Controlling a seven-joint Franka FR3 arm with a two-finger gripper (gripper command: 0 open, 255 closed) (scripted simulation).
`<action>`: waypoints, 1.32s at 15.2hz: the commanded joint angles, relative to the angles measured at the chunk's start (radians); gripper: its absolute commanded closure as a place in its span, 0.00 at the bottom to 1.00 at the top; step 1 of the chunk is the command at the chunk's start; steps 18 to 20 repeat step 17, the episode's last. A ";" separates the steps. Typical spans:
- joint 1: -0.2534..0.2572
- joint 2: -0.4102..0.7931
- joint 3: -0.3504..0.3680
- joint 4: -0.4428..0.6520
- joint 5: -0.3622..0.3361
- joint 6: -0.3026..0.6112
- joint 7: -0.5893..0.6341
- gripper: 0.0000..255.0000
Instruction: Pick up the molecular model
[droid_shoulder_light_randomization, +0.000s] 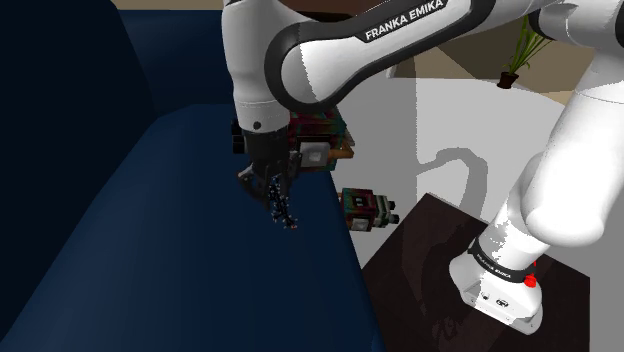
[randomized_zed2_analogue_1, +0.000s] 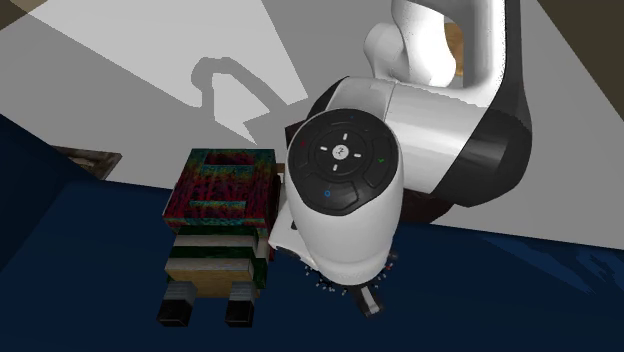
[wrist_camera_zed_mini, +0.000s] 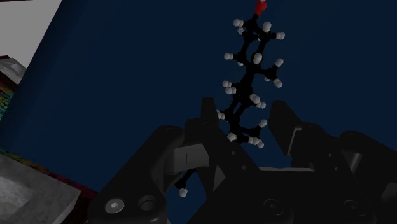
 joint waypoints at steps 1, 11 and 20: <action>0.000 -0.005 0.001 0.008 0.002 -0.012 0.000 1.00; -0.005 -0.038 0.002 0.108 0.019 -0.141 -0.002 1.00; -0.006 -0.045 0.002 0.156 0.022 -0.195 0.000 1.00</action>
